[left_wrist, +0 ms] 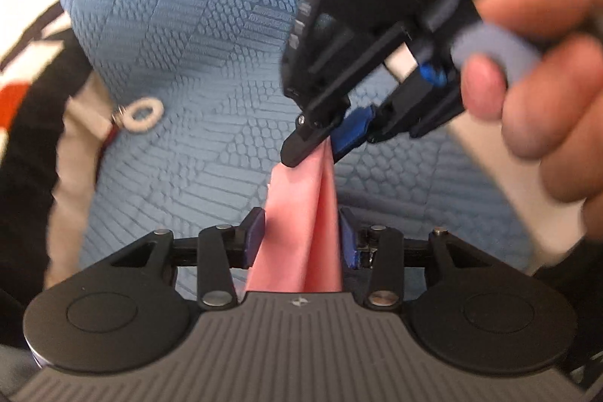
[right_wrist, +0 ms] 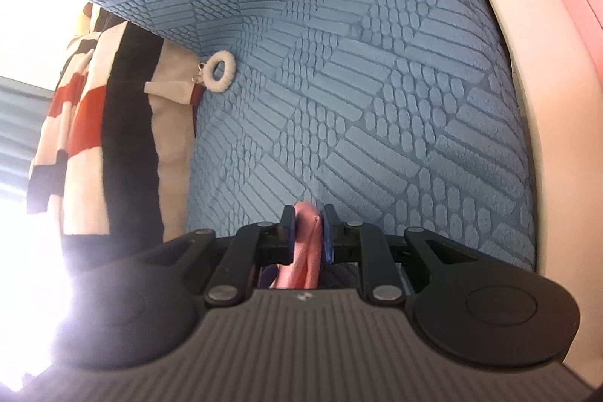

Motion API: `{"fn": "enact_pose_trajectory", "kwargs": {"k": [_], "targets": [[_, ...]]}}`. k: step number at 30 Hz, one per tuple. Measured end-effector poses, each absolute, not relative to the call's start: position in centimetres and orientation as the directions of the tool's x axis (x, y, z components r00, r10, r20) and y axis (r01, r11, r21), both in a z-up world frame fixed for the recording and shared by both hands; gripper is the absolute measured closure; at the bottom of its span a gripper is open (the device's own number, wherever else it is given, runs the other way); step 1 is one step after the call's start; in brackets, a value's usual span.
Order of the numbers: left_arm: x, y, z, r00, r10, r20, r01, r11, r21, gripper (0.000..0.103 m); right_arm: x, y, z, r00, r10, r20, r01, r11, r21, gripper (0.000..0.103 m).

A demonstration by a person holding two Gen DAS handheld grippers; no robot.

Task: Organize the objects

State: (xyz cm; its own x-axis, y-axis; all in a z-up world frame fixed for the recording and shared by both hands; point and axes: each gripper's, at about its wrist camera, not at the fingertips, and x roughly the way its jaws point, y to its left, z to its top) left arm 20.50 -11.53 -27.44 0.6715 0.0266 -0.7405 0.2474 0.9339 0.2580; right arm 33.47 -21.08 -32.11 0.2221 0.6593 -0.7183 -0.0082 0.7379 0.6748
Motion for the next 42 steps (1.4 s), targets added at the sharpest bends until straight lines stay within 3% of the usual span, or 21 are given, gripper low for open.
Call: {"fn": "enact_pose_trajectory", "kwargs": {"k": [2,6,15,22,27,32,33,35,42], "targets": [[20.6,-11.8,-28.0,0.674,0.061,-0.736,0.25,0.919,0.304,0.056,33.5,-21.1,-32.0,0.221,0.662,-0.716,-0.005,0.735,0.678,0.085],[20.5,-11.7,-28.6,0.698,0.093,-0.71,0.253,0.895,0.366,0.071,33.6,-21.4,-32.1,0.223,0.69,-0.689,0.028,0.702,0.712,0.085],[21.2,-9.1,-27.6,0.684,0.043,-0.728,0.188,0.954,0.232,0.087,33.8,-20.4,-31.6,0.236,0.709,-0.664,0.019,0.68,0.733,0.081],[21.4,-6.1,-26.0,0.672,0.002,-0.74,0.102,0.99,0.095,0.088,34.2,-18.9,-29.4,0.303,0.71,-0.636,-0.056,0.679,0.732,0.081],[22.0,-3.0,-24.8,0.676,-0.035,-0.736,0.026,0.999,-0.024,0.088,34.7,-17.3,-28.1,0.343,0.693,-0.635,-0.091,0.697,0.711,0.062],[22.1,-0.4,-24.1,0.685,-0.071,-0.725,-0.021,0.993,-0.116,0.088,37.3,-15.3,-27.4,0.33,0.712,-0.62,-0.123,0.683,0.719,0.059],[22.3,0.0,-24.2,0.685,-0.071,-0.725,-0.03,0.992,-0.126,0.088,37.9,-14.8,-27.5,0.331,0.708,-0.624,-0.13,0.689,0.713,0.051],[22.5,0.7,-24.4,0.682,-0.07,-0.728,-0.05,0.989,-0.142,0.088,39.2,-13.9,-28.0,0.331,0.696,-0.637,-0.134,0.703,0.699,0.047],[23.6,2.8,-25.2,0.661,-0.072,-0.747,-0.123,0.972,-0.202,0.088,42.7,-10.1,-29.4,0.334,0.677,-0.655,-0.187,0.729,0.658,0.047]]}}
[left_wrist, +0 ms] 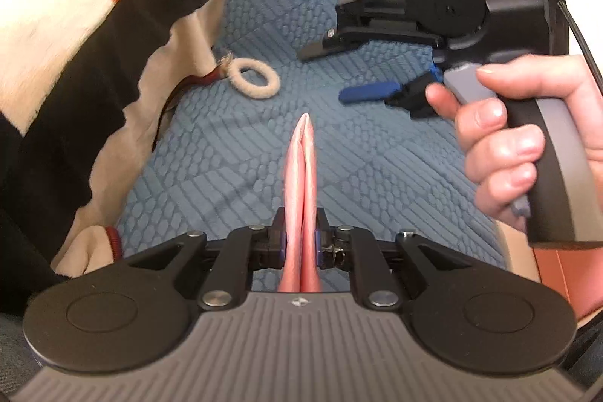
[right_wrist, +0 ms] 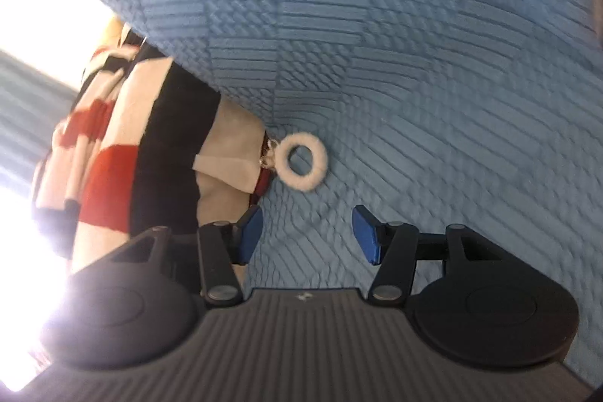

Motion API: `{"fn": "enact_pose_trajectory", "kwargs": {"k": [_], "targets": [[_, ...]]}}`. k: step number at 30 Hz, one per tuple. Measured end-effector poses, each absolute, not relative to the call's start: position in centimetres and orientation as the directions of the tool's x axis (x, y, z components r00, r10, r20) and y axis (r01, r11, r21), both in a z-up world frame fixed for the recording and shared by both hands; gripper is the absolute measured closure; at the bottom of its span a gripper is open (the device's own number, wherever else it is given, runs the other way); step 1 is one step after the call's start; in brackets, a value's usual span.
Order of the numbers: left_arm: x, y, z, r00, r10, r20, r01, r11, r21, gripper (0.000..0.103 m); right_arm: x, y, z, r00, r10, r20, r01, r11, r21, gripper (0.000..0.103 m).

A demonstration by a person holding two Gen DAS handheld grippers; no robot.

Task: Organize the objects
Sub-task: 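Move the right tool to the white fuzzy hair tie and grasp it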

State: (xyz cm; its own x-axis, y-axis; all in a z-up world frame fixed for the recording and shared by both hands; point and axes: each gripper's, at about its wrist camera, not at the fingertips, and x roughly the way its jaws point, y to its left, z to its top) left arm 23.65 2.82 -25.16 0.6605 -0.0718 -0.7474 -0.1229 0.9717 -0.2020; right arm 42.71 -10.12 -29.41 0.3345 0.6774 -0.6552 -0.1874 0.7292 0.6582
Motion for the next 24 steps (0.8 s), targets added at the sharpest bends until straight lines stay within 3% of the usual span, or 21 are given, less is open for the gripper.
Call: {"fn": "enact_pose_trajectory", "kwargs": {"k": [2,7,12,24], "targets": [[24.0,3.1,-25.4,0.651,-0.071,-0.756,-0.141,0.967,-0.212,0.087,43.3,-9.4,-29.3,0.348,0.691,-0.634,-0.24,0.719,0.652,0.048],[24.6,4.0,-25.7,0.635,-0.074,-0.769,-0.184,0.952,-0.243,0.087,44.9,-6.9,-29.5,0.347,0.647,-0.679,-0.379,0.759,0.53,0.053],[24.9,4.2,-25.8,0.631,-0.076,-0.772,-0.198,0.946,-0.255,0.087,46.2,-4.7,-31.2,0.343,0.596,-0.727,-0.452,0.782,0.428,0.075],[24.8,4.7,-25.9,0.629,-0.099,-0.771,-0.213,0.932,-0.294,0.087,47.6,-0.5,-32.9,0.447,0.527,-0.723,-0.533,0.806,0.258,0.08]]}}
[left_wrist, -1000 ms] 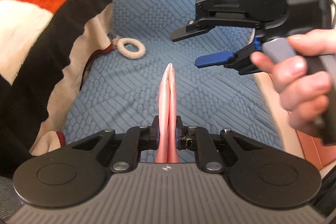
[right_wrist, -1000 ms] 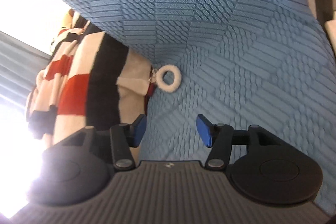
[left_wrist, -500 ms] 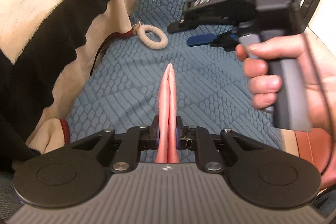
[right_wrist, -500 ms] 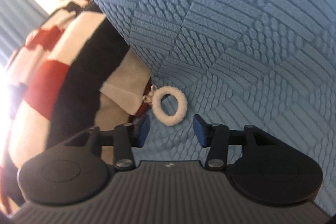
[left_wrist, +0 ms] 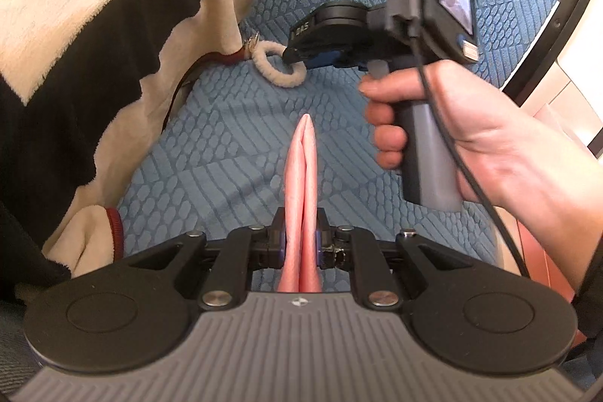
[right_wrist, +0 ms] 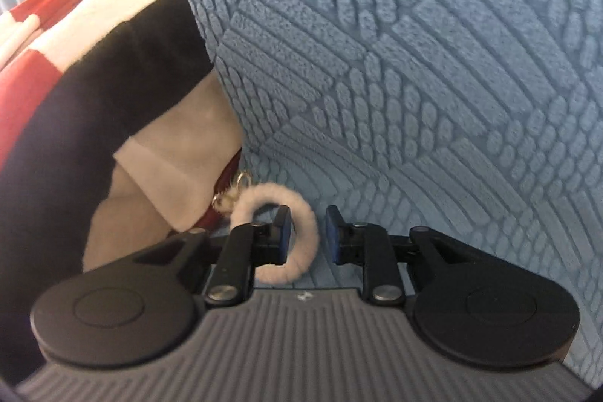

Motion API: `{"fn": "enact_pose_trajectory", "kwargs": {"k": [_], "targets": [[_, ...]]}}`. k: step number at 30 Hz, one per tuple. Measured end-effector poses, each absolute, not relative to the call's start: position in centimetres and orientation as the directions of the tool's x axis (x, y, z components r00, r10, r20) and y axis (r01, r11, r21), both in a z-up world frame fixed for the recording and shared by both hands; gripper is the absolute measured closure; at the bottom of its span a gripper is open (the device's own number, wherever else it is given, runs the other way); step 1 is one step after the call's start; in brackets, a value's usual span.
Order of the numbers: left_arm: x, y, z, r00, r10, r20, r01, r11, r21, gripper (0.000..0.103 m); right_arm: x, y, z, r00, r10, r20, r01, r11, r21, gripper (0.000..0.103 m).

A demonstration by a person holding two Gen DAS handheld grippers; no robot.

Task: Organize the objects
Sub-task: 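Move the right tool to the white fuzzy hair tie and grasp it, then carry the white hair tie with the right tool toward the left tool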

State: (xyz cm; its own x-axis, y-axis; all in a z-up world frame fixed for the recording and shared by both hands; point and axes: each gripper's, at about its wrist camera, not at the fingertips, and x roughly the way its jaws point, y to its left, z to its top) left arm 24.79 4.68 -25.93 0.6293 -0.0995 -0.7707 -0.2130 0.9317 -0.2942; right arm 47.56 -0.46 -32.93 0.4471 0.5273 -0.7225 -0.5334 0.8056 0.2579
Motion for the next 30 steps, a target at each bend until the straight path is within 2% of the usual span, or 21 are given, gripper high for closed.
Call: {"fn": "enact_pose_trajectory", "kwargs": {"k": [4,6,11,19,30], "targets": [[24.7,4.9,-26.0,0.629,-0.101,-0.77,-0.226,0.925,-0.306,0.087,47.4,0.4,-33.4,0.473,0.501,-0.725,-0.535,0.817,0.215,0.084],[24.7,5.0,-25.9,0.633,-0.101,-0.767,-0.231,0.922,-0.311,0.087,47.2,0.4,-33.4,0.489,0.485,-0.725,-0.523,0.828,0.201,0.09],[24.8,5.3,-25.9,0.633,-0.107,-0.767,-0.238,0.915,-0.324,0.087,46.3,0.3,-33.4,0.517,0.448,-0.729,-0.5,0.85,0.168,0.094],[24.5,5.4,-25.8,0.632,-0.136,-0.763,-0.233,0.905,-0.354,0.087,44.2,-3.0,-30.5,0.507,0.466,-0.725,-0.435,0.864,0.252,0.094],[24.3,4.2,-25.7,0.611,-0.197,-0.767,-0.182,0.907,-0.379,0.087,37.0,-11.4,-26.6,0.532,0.471,-0.704,-0.314,0.881,0.352,0.094]]}}
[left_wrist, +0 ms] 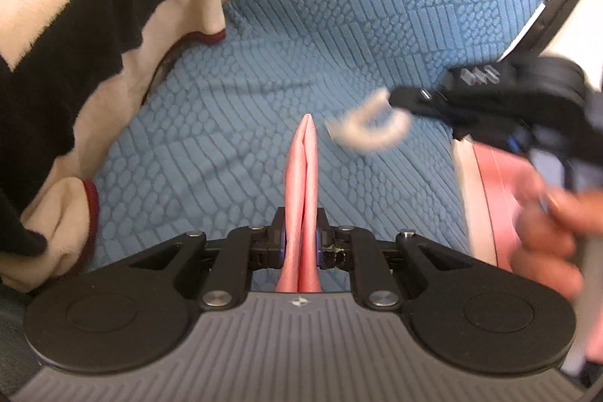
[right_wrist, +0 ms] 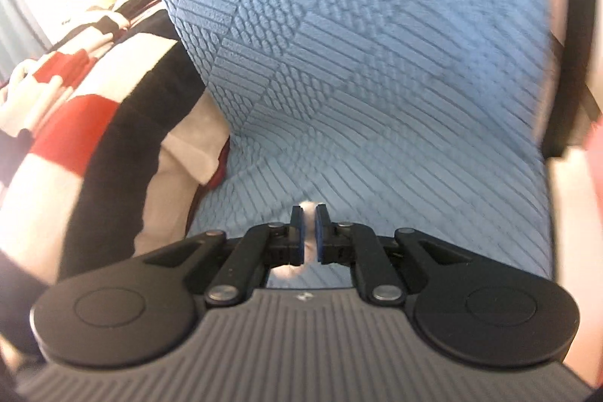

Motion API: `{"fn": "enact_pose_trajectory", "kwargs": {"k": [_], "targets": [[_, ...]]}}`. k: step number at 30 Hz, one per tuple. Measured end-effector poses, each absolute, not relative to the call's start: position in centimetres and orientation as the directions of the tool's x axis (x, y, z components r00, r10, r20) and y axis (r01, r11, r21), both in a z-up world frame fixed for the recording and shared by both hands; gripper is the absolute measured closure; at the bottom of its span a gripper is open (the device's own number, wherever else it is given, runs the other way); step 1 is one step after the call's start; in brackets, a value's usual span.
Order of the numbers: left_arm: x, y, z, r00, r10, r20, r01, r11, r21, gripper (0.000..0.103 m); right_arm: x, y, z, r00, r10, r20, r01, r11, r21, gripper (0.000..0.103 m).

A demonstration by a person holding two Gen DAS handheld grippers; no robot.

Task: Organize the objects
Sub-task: 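Carry the white hair tie with the right tool toward the left tool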

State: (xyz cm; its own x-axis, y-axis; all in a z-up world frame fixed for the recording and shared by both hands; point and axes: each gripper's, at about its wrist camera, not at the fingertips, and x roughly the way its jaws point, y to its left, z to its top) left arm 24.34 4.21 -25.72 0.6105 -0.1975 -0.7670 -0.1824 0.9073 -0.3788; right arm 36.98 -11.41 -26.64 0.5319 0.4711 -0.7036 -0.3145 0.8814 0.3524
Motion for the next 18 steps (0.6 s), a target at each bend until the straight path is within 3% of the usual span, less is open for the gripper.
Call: {"fn": "enact_pose_trajectory", "kwargs": {"k": [13,18], "targets": [[24.2,1.8,-25.7,0.578,-0.229,-0.784,-0.089,0.937,-0.339,0.087,29.1,-17.2,-27.7,0.503,0.446,-0.74,-0.21,0.894,0.396,0.094],[24.3,1.1,-26.2,0.558,-0.218,-0.801,-0.072,0.949,-0.308,0.087,28.3,-16.7,-29.3,0.485,0.371,-0.792,-0.226,0.928,0.296,0.093]]}}
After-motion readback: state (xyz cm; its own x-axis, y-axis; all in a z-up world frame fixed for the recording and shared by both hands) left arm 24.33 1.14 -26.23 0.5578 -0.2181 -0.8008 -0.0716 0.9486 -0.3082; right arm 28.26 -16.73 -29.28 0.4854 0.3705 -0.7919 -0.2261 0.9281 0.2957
